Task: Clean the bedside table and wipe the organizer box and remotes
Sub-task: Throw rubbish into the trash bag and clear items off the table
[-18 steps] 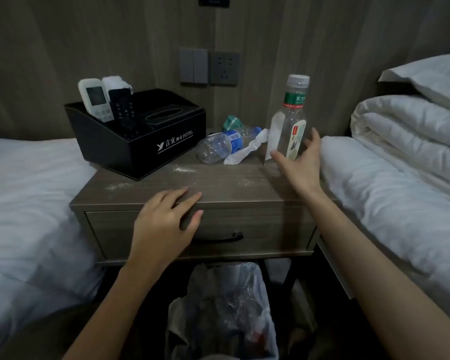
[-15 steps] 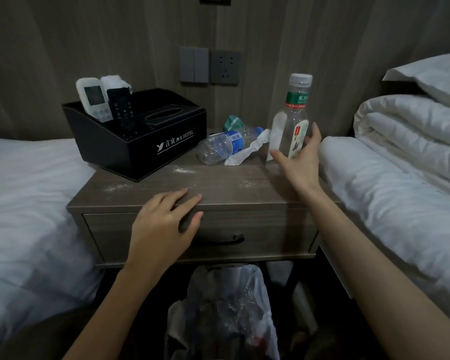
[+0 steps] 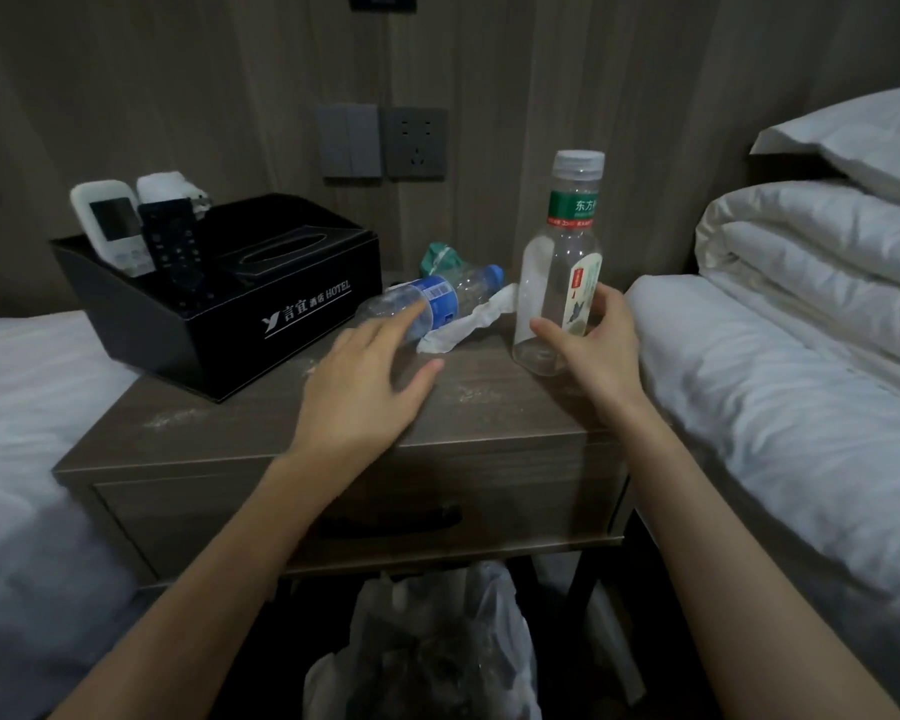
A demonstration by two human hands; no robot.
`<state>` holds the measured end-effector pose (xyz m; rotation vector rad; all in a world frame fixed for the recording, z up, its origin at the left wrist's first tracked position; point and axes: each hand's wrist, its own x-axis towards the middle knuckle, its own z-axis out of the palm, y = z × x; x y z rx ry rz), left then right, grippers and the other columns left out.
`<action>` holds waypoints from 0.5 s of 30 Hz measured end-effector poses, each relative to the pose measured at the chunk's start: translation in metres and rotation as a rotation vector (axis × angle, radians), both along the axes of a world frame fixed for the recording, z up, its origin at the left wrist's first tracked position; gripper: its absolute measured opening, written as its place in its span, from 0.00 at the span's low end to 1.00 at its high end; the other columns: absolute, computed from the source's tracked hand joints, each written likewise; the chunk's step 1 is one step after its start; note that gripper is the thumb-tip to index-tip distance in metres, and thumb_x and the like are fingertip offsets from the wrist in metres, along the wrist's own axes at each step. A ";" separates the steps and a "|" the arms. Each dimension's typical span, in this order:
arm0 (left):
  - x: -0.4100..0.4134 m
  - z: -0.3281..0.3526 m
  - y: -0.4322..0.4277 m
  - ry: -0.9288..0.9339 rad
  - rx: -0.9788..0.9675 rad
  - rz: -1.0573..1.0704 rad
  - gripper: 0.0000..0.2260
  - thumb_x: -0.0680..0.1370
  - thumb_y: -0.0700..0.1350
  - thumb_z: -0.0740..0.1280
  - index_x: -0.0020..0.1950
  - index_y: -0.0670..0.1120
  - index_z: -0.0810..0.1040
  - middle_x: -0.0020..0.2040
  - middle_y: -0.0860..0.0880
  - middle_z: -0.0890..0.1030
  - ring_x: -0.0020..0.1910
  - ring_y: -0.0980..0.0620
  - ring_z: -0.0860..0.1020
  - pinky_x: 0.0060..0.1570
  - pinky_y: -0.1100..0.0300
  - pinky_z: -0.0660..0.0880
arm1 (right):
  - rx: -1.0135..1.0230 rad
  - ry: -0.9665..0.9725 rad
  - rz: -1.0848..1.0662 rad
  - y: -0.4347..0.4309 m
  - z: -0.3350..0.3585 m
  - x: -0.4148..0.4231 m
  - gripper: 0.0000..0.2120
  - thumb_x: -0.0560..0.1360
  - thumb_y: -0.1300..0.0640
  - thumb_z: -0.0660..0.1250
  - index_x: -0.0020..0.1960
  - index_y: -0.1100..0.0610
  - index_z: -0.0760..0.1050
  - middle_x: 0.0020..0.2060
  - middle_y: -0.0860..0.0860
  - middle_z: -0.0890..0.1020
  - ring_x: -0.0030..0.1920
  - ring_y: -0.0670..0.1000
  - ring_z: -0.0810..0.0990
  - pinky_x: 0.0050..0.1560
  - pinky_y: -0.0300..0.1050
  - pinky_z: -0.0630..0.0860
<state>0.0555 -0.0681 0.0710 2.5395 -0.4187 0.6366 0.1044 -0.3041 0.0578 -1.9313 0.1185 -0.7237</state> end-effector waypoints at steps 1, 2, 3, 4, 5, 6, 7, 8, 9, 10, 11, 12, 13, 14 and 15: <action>0.012 0.006 -0.011 0.028 -0.029 -0.049 0.29 0.78 0.58 0.63 0.77 0.59 0.57 0.70 0.52 0.70 0.67 0.52 0.69 0.63 0.52 0.70 | 0.016 0.001 0.004 -0.003 0.000 -0.002 0.35 0.66 0.53 0.78 0.69 0.55 0.66 0.63 0.52 0.74 0.62 0.50 0.74 0.61 0.49 0.76; 0.024 0.008 -0.022 0.057 -0.047 -0.091 0.30 0.78 0.57 0.64 0.77 0.59 0.56 0.71 0.52 0.69 0.67 0.51 0.70 0.63 0.49 0.71 | 0.037 0.002 0.015 -0.006 0.001 -0.004 0.36 0.66 0.54 0.78 0.69 0.55 0.65 0.63 0.51 0.74 0.61 0.49 0.75 0.59 0.46 0.76; 0.035 0.010 -0.031 0.072 -0.040 -0.117 0.31 0.78 0.56 0.65 0.77 0.58 0.55 0.71 0.51 0.69 0.66 0.50 0.71 0.62 0.46 0.72 | 0.056 0.011 0.030 -0.008 0.002 -0.006 0.36 0.67 0.54 0.77 0.69 0.55 0.65 0.63 0.51 0.74 0.60 0.49 0.75 0.56 0.42 0.76; 0.046 0.009 -0.039 0.080 -0.013 -0.124 0.31 0.78 0.56 0.65 0.77 0.58 0.55 0.71 0.50 0.69 0.65 0.48 0.73 0.61 0.45 0.73 | 0.068 0.016 0.046 -0.010 0.003 -0.009 0.35 0.67 0.55 0.77 0.70 0.56 0.64 0.63 0.51 0.74 0.59 0.48 0.75 0.53 0.37 0.75; 0.057 0.009 -0.046 0.086 0.019 -0.121 0.31 0.77 0.55 0.66 0.77 0.57 0.56 0.71 0.49 0.70 0.63 0.47 0.74 0.60 0.44 0.73 | 0.073 0.020 0.062 -0.012 0.003 -0.011 0.35 0.68 0.56 0.77 0.70 0.56 0.64 0.62 0.50 0.74 0.58 0.47 0.76 0.51 0.34 0.74; 0.065 0.008 -0.052 0.092 0.057 -0.113 0.31 0.77 0.54 0.67 0.77 0.57 0.57 0.70 0.48 0.71 0.62 0.46 0.75 0.59 0.44 0.74 | 0.078 0.019 0.076 -0.014 0.004 -0.013 0.35 0.68 0.56 0.77 0.70 0.56 0.64 0.62 0.50 0.75 0.58 0.46 0.76 0.50 0.33 0.74; 0.074 0.007 -0.056 0.096 0.092 -0.102 0.30 0.77 0.54 0.67 0.76 0.57 0.58 0.68 0.47 0.73 0.62 0.45 0.75 0.58 0.45 0.74 | 0.085 0.017 0.089 -0.015 0.005 -0.015 0.35 0.68 0.56 0.77 0.70 0.56 0.64 0.62 0.50 0.75 0.57 0.45 0.76 0.49 0.32 0.74; 0.080 0.005 -0.060 0.098 0.118 -0.086 0.29 0.77 0.53 0.67 0.75 0.58 0.60 0.65 0.47 0.76 0.61 0.45 0.76 0.57 0.45 0.75 | 0.091 0.016 0.102 -0.016 0.006 -0.017 0.35 0.69 0.57 0.76 0.70 0.56 0.64 0.62 0.49 0.75 0.56 0.45 0.75 0.48 0.31 0.74; 0.086 0.002 -0.061 0.098 0.127 -0.074 0.27 0.77 0.52 0.67 0.74 0.57 0.63 0.62 0.47 0.78 0.60 0.44 0.76 0.56 0.46 0.75 | 0.094 0.017 0.117 -0.016 0.007 -0.019 0.35 0.69 0.57 0.76 0.71 0.56 0.63 0.62 0.48 0.74 0.56 0.43 0.75 0.47 0.30 0.73; 0.090 0.000 -0.063 0.091 0.113 -0.070 0.24 0.77 0.51 0.67 0.73 0.57 0.66 0.60 0.47 0.79 0.59 0.44 0.77 0.54 0.47 0.75 | 0.092 0.017 0.131 -0.016 0.008 -0.022 0.35 0.69 0.57 0.76 0.71 0.57 0.63 0.61 0.47 0.74 0.55 0.42 0.74 0.46 0.30 0.73; 0.093 -0.003 -0.063 0.072 0.077 -0.071 0.22 0.78 0.49 0.67 0.72 0.56 0.69 0.58 0.47 0.80 0.58 0.44 0.77 0.53 0.48 0.76 | 0.087 0.017 0.143 -0.016 0.008 -0.024 0.35 0.69 0.57 0.76 0.71 0.57 0.63 0.61 0.46 0.73 0.55 0.42 0.73 0.45 0.29 0.73; 0.095 -0.005 -0.063 0.049 0.030 -0.072 0.20 0.78 0.48 0.66 0.70 0.56 0.71 0.55 0.47 0.81 0.55 0.44 0.78 0.52 0.48 0.76 | 0.080 0.016 0.152 -0.016 0.009 -0.027 0.35 0.70 0.57 0.76 0.71 0.57 0.62 0.60 0.46 0.73 0.55 0.41 0.73 0.45 0.28 0.72; 0.095 -0.005 -0.063 0.024 -0.023 -0.069 0.18 0.78 0.46 0.66 0.68 0.55 0.73 0.53 0.47 0.82 0.53 0.44 0.79 0.51 0.49 0.76 | 0.077 0.014 0.157 -0.015 0.009 -0.028 0.35 0.70 0.57 0.76 0.72 0.57 0.62 0.59 0.45 0.72 0.54 0.41 0.73 0.45 0.28 0.72; 0.096 -0.005 -0.062 0.005 -0.080 -0.065 0.17 0.78 0.46 0.66 0.67 0.54 0.75 0.50 0.47 0.82 0.51 0.44 0.79 0.50 0.49 0.77 | 0.076 0.013 0.157 -0.014 0.010 -0.030 0.35 0.70 0.57 0.75 0.71 0.57 0.62 0.58 0.44 0.72 0.54 0.42 0.73 0.46 0.29 0.72; 0.095 -0.003 -0.062 -0.014 -0.137 -0.057 0.15 0.78 0.45 0.66 0.65 0.53 0.76 0.48 0.48 0.82 0.48 0.46 0.79 0.48 0.50 0.77 | 0.078 0.013 0.158 -0.013 0.011 -0.032 0.35 0.70 0.57 0.75 0.71 0.56 0.62 0.57 0.44 0.72 0.54 0.42 0.73 0.46 0.29 0.73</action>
